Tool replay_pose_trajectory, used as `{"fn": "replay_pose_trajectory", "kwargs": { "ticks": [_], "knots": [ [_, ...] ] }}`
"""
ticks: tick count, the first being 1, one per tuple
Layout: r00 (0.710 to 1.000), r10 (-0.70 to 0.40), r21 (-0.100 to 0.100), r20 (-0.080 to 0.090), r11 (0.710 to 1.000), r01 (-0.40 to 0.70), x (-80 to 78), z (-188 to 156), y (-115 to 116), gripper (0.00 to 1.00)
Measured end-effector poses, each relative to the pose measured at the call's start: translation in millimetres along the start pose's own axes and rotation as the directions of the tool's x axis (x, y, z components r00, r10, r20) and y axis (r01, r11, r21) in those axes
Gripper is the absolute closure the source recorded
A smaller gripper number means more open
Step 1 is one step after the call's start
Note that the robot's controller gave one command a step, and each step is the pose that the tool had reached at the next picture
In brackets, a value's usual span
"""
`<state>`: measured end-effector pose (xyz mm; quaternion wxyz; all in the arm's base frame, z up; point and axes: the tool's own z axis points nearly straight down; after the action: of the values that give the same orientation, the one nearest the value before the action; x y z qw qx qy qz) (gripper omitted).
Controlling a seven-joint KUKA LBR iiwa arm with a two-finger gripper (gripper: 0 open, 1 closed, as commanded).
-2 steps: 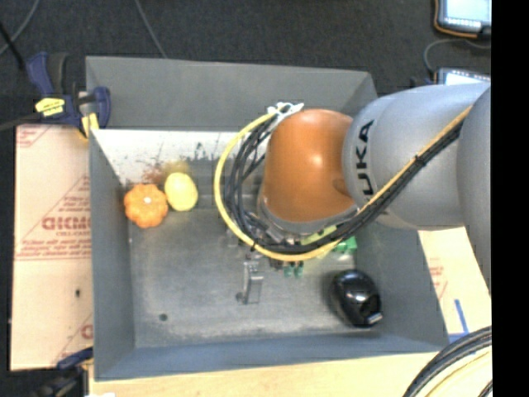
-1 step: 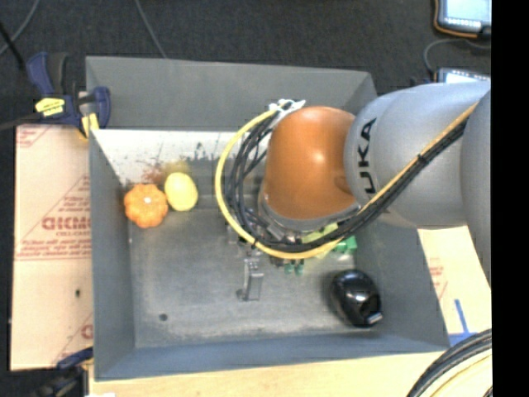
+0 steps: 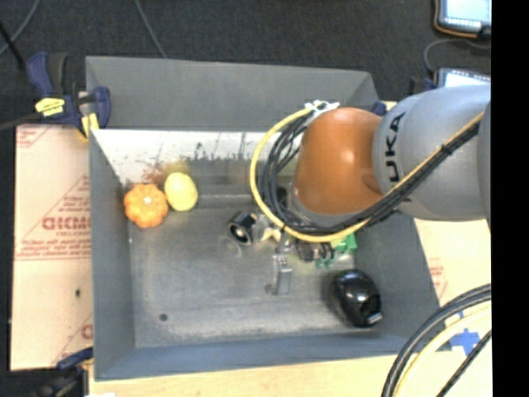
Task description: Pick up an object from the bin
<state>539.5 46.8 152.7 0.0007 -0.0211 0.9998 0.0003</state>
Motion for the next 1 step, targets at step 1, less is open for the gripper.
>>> {"fn": "replay_pose_trajectory", "kwargs": {
  "ticks": [1],
  "knots": [
    [0.999,0.053,0.000,0.003,0.999,-0.053,-41.4,-7.5,-22.7,0.00]
  ]
}}
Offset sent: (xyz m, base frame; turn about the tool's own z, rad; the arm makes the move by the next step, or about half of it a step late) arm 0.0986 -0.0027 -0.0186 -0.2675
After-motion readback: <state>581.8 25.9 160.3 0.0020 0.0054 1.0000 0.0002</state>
